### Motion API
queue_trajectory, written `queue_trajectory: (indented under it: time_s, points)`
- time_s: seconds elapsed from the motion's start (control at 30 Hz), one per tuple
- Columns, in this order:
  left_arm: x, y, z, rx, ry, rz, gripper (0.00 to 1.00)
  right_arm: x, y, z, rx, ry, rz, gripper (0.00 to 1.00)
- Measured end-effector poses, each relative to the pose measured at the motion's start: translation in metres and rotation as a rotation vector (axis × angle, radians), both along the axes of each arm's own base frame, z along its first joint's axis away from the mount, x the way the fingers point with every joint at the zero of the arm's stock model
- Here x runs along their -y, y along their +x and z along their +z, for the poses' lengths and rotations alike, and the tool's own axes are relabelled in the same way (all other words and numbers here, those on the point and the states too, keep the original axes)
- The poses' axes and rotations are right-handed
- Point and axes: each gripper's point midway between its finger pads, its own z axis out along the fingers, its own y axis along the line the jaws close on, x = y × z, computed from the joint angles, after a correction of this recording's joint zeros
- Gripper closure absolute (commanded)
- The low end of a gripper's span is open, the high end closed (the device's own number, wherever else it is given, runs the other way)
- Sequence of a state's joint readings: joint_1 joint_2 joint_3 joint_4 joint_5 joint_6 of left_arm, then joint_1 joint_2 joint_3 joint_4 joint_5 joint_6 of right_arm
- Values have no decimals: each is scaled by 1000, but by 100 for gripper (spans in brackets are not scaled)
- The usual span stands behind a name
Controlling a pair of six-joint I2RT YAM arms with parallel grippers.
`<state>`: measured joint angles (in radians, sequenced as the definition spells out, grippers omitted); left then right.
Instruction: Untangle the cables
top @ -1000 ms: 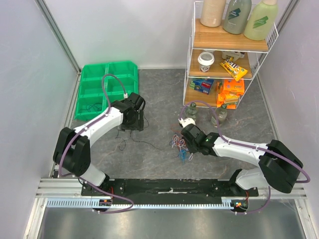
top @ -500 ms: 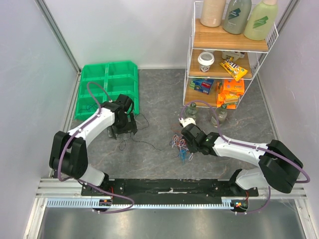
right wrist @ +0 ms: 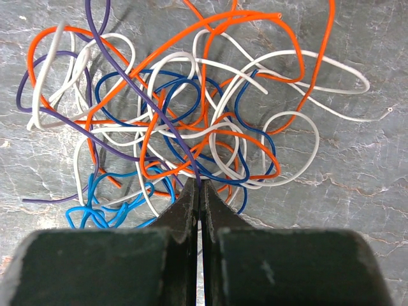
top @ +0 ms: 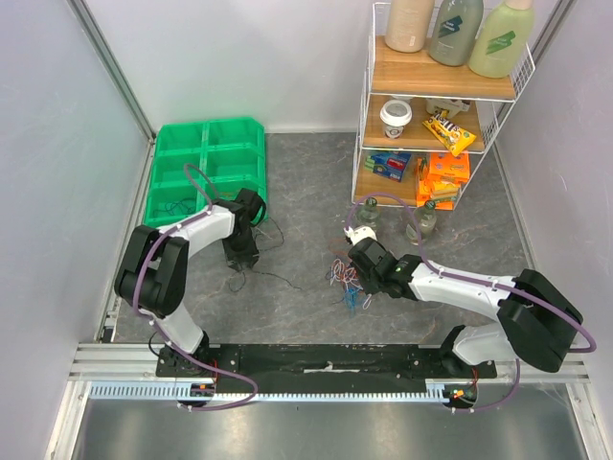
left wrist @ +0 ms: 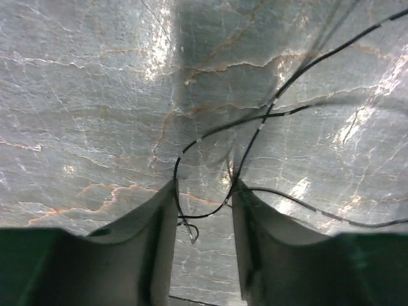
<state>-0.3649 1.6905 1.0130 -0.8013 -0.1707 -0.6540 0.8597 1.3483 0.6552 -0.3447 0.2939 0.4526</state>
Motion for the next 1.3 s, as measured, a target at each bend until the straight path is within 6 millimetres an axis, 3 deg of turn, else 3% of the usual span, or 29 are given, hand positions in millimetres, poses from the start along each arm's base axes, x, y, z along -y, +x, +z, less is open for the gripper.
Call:
queue_trajectory:
  time_s: [0.1, 0.13, 0.23, 0.3, 0.43, 0.6, 0.7, 0.77, 0.9, 1.17, 1.3]
  points:
    - [0, 4, 0, 18, 4, 0, 94, 0, 0, 1, 2, 2, 0, 100]
    - [0, 5, 0, 23, 6, 1, 98, 0, 0, 1, 3, 3, -1, 100]
    - [-2, 6, 8, 45, 6, -14, 99, 0, 0, 2, 5, 5, 0, 100]
    - [1, 7, 24, 90, -24, -33, 98, 0, 0, 2, 5, 5, -1, 100]
    - [12, 14, 81, 277, -133, -78, 98, 0, 1, 2, 5, 5, -1, 100]
    - [17, 36, 169, 583, -235, -93, 98, 0, 1, 2, 5, 5, -3, 100]
    - [12, 69, 209, 696, -258, -63, 98, 0, 1, 2, 5, 5, -3, 100]
    - [4, 103, 227, 745, -262, -22, 98, 0, 1, 2, 5, 5, -3, 100]
    - [-10, 167, 225, 798, -266, 32, 98, 0, 1, 2, 5, 5, -3, 100]
    - [-36, 247, 160, 763, -276, 106, 98, 0, 1, 4, 9, 10, -3, 100]
    - [-50, 279, 155, 794, -262, 197, 98, 1, 1, 3, 9, 6, -4, 100]
